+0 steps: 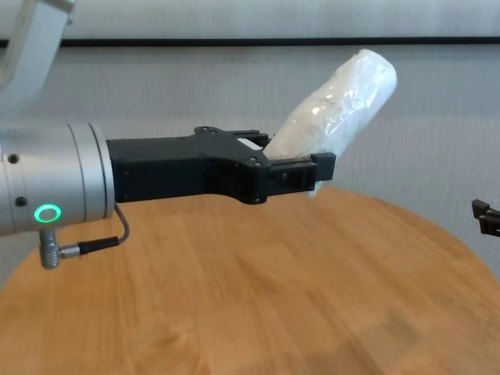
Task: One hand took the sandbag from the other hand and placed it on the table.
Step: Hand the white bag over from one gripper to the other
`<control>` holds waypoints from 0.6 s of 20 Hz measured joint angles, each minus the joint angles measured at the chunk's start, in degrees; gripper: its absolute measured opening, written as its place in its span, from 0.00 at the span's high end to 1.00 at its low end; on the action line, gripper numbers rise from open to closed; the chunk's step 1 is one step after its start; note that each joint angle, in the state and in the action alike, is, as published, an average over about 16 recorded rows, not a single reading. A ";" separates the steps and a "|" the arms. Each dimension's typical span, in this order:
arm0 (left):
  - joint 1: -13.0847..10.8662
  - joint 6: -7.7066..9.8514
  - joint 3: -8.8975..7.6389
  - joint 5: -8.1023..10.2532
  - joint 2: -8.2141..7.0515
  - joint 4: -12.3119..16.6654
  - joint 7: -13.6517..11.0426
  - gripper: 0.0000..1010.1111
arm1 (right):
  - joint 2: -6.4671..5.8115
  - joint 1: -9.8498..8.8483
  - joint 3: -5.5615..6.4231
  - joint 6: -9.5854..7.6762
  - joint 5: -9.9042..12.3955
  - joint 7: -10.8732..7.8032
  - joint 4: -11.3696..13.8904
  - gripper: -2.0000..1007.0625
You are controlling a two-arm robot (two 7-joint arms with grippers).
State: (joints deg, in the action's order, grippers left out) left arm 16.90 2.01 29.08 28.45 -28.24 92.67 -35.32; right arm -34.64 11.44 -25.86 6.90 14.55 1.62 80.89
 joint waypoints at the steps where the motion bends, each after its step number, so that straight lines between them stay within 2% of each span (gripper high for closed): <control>1: 0.00 0.00 0.00 -0.02 0.00 0.00 -0.03 0.43 | 0.00 0.00 0.00 0.00 0.00 0.00 0.00 0.00; 12: 0.02 -0.01 -0.05 -0.17 0.01 -0.04 -0.22 0.43 | 0.00 0.00 0.00 0.00 0.00 0.00 0.00 0.00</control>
State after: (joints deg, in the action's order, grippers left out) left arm 16.92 2.00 29.03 28.28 -28.23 92.63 -35.54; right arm -34.64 11.44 -25.86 6.90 14.55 1.62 80.89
